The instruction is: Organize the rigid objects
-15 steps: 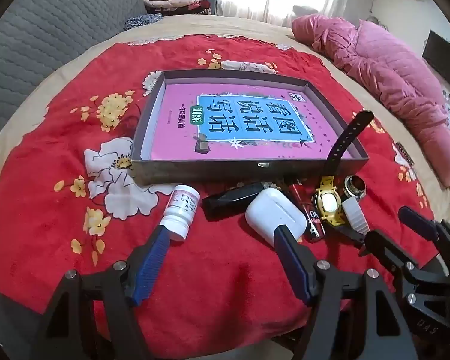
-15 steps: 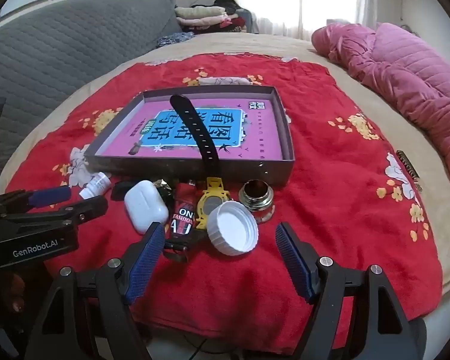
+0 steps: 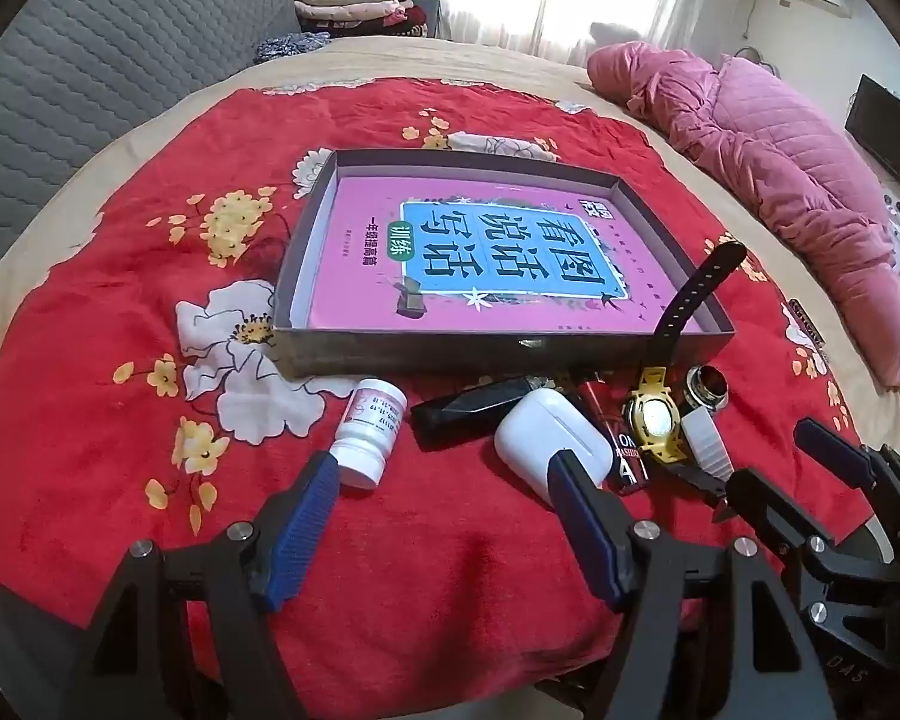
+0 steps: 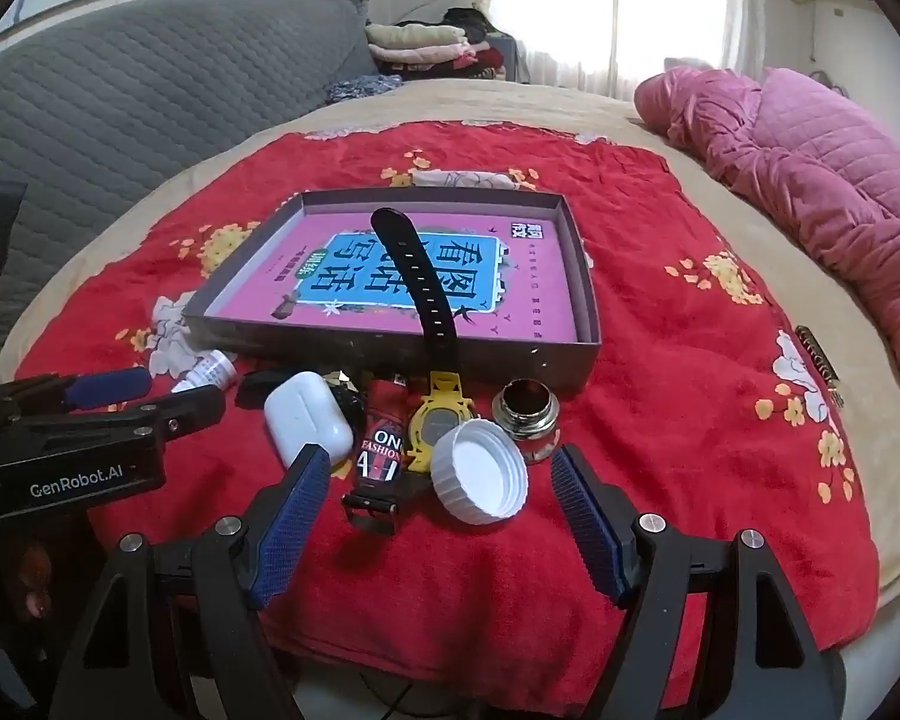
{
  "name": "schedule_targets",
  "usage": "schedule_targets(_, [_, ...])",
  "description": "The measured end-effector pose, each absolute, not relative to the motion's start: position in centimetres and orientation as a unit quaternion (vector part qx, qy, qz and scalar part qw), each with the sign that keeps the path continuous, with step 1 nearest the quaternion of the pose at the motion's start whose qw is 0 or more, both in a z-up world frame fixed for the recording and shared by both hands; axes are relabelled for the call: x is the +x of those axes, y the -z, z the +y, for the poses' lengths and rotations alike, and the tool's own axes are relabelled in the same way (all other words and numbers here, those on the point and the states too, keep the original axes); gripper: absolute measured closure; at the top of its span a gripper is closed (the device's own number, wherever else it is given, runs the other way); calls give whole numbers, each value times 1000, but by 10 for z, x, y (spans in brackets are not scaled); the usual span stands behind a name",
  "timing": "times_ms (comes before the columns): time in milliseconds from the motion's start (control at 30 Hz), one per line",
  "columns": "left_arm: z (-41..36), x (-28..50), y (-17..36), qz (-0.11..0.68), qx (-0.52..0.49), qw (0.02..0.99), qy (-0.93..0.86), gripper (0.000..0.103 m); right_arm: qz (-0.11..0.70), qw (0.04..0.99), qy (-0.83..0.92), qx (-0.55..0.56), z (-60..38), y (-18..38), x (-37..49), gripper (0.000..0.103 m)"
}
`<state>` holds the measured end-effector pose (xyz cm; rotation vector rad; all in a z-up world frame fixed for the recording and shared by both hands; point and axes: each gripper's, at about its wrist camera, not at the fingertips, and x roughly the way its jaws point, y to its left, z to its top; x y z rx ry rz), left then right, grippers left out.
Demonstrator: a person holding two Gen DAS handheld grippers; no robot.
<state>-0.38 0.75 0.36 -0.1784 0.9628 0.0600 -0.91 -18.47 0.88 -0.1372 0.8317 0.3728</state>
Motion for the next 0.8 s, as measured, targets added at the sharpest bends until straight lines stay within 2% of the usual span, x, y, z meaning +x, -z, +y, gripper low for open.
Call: schedule_targets(800, [6,-3,-4,465,-76,882,-32,32,397,898,-181,-65,-186,-13,-13,26])
